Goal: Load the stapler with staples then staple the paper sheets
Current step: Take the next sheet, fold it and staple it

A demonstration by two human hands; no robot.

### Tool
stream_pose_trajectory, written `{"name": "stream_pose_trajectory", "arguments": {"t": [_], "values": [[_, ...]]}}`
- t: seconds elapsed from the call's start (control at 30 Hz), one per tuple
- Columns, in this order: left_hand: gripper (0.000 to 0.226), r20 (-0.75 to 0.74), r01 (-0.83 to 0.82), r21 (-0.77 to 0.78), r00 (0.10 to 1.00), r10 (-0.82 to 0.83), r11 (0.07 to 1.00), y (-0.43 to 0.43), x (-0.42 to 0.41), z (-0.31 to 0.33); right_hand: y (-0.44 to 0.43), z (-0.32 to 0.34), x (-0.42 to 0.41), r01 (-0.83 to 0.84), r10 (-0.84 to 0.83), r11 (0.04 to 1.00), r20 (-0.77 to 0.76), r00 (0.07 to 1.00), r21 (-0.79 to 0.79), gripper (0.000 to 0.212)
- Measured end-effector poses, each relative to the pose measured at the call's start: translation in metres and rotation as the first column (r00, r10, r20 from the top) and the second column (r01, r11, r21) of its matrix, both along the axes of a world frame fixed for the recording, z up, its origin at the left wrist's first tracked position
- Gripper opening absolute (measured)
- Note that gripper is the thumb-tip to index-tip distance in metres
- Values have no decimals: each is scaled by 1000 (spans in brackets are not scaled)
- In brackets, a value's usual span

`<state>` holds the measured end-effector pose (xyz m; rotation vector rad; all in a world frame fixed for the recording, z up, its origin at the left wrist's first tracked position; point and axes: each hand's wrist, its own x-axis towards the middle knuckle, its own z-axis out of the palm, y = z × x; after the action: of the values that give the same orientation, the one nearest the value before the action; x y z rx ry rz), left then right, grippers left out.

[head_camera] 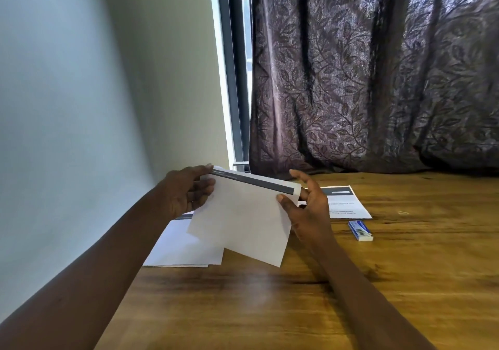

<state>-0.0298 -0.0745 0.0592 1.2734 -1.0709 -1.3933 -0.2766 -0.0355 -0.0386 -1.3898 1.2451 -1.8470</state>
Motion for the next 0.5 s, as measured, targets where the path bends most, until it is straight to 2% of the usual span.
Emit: {"name": "stream_pose_trajectory", "arguments": {"t": [0.1,0.17,0.23,0.3,0.37,0.43,0.5], "values": [[32,-25,56,-28,998,-57,998,-2,1,9,1,1,-1,98,-95,993,-54,994,61,58],[25,-44,93,-69,994,-96,993,-2,-1,15,2,1,-3,197,-185,971,-96,978,135,52],[15,-36,135,-115,989,-140,984,0,-2,18,0,0,-7,197,-191,950,-46,980,243,56],[13,-17,192,-159,980,-197,968,2,-3,19,-3,0,-11,85,-109,929,46,993,360,77],[18,23,251,-215,967,-252,944,4,-2,17,-2,4,-11,-130,34,906,238,971,402,76],[39,85,308,-259,951,-296,915,7,0,14,2,8,-11,-374,194,869,472,860,325,72],[56,143,395,-281,918,-369,875,9,3,11,4,10,-13,-482,265,843,597,758,238,72]]}}
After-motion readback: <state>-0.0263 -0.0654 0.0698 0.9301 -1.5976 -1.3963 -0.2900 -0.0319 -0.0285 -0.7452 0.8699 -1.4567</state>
